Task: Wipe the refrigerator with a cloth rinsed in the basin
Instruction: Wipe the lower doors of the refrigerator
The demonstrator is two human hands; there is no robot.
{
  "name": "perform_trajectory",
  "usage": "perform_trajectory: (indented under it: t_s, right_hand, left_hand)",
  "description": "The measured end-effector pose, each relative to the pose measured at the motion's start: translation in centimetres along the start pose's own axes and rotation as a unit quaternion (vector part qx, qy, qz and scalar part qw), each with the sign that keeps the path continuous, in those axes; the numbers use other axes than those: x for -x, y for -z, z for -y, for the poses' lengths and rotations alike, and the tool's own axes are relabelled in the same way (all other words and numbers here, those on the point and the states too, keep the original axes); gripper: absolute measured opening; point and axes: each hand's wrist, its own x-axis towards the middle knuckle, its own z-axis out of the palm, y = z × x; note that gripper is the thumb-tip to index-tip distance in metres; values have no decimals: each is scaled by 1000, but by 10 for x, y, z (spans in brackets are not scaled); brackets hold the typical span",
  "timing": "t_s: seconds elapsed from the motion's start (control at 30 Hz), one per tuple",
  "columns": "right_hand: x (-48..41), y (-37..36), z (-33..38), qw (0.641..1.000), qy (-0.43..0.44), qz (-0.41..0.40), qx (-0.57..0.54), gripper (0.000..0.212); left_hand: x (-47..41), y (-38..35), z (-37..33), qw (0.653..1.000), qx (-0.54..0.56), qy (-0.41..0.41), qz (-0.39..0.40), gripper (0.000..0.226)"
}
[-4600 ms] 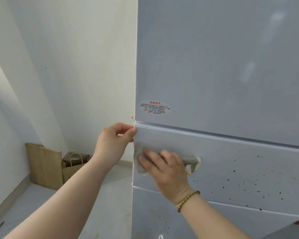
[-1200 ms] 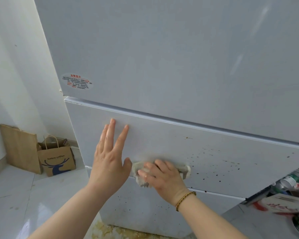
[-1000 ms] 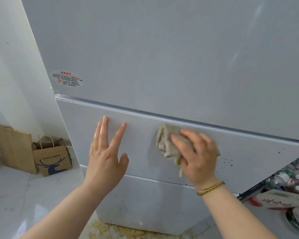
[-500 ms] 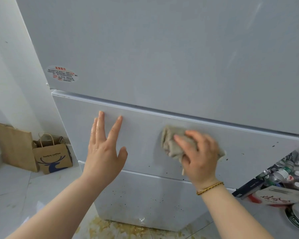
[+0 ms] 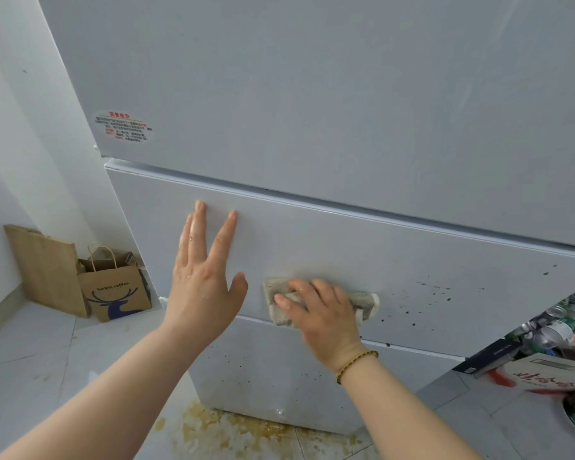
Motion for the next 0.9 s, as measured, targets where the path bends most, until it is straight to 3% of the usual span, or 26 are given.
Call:
perform_trajectory:
  t_s: [0.23,0.37,0.57,0.7,0.77,0.9]
  right_hand:
    - [-16,33,-28,973,-188,-134,5,29]
    - [-4,2,-4,983,-130,-121,40,26]
    - [59,-33,20,998,25,57,23,33]
    - [66,-28,13,988,55,142,13,42]
    - [56,-19,6,992,35,121,-3,38]
    - [9,19,-23,998,-53,-20,2,32]
  left_hand:
    - [0,-3,2,1000,-1,-12,-4,82]
    - [-1,-2,8,999,-22,-26,-1,83]
    - [-1,-2,14,999,-37,-39,12,83]
    - [-1,-2,13,998,-32,-49,0,82]
    - [-1,-3,13,998,-34,-43,-10,81]
    - [1,-18,6,991,-79,-100,-51,71]
